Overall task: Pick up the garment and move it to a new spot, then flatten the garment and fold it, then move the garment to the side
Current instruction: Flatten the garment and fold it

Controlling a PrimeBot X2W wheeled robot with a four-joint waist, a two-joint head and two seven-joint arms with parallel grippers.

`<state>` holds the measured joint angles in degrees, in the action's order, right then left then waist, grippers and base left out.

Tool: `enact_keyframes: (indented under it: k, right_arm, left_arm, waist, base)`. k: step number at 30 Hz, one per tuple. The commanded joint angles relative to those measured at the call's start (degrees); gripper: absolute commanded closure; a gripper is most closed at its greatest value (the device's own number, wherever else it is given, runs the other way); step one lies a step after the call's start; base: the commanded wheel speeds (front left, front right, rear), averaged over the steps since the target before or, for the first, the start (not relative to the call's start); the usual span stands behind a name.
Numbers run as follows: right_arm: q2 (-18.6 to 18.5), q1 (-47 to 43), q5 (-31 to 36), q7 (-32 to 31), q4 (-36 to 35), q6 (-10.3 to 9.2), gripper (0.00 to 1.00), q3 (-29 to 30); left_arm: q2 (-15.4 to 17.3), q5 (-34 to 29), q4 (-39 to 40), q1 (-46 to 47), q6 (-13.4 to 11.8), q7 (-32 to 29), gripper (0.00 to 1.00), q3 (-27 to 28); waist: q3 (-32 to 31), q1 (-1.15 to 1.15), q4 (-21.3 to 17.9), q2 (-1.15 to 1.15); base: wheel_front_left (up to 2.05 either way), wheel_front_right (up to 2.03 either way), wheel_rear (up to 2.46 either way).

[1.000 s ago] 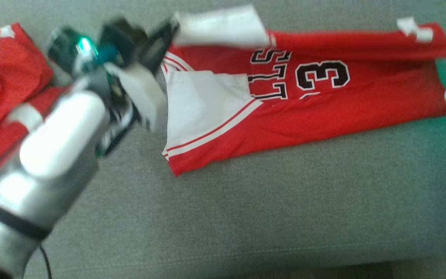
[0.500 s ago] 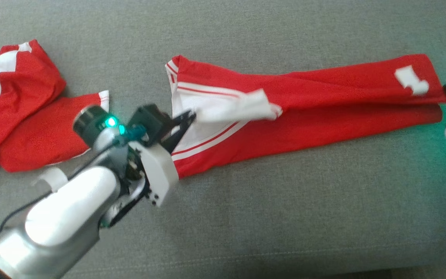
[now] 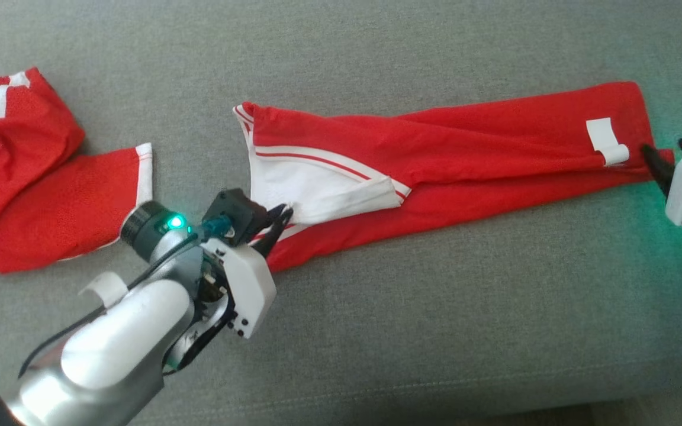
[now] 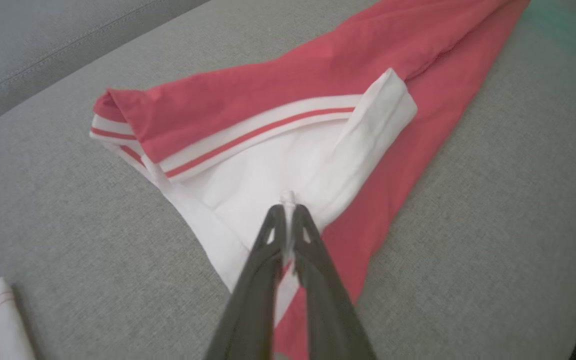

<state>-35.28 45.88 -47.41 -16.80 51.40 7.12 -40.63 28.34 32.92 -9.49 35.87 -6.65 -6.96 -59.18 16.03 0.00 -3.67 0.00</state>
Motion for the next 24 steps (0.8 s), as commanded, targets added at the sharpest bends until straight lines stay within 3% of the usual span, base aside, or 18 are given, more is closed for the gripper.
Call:
enact_keyframes:
  k: [1, 9, 18, 24]
  right_arm:
    - [-2.5, -0.4, 0.0, 1.1, -1.2, 0.36, 0.00, 0.2]
    - [-1.1, 0.2, 1.1, 8.5, -1.9, 0.36, 0.00, 3.3]
    - [3.4, -1.0, 6.3, 26.3, -4.5, 0.36, 0.00, 7.8]
    - [6.7, -4.0, 13.4, 31.4, -6.0, 0.36, 0.00, 12.0]
  left_arm:
    - [1.2, 0.4, 0.9, 1.4, -0.7, 0.7, 0.00, 2.2]
    - [0.5, 2.2, -0.1, 0.5, -3.8, 4.9, 0.00, 5.6]
    - [-3.1, 5.6, -0.9, -2.6, -12.9, 19.6, 0.00, 17.1]
    - [-7.9, 3.9, 2.6, -7.7, -16.5, 21.9, 0.00, 26.5]
  waist:
    - [-0.5, 0.00, 0.0, 0.00]
    - [-3.8, 0.00, -0.4, 0.00]
    - [-6.8, 0.00, -1.0, 0.00]
    - [-7.4, 0.00, -1.0, 0.00]
  base:
    - [0.00, 0.00, 0.00]
    - [0.00, 0.00, 0.00]
    - [0.00, 0.00, 0.00]
    - [0.00, 0.00, 0.00]
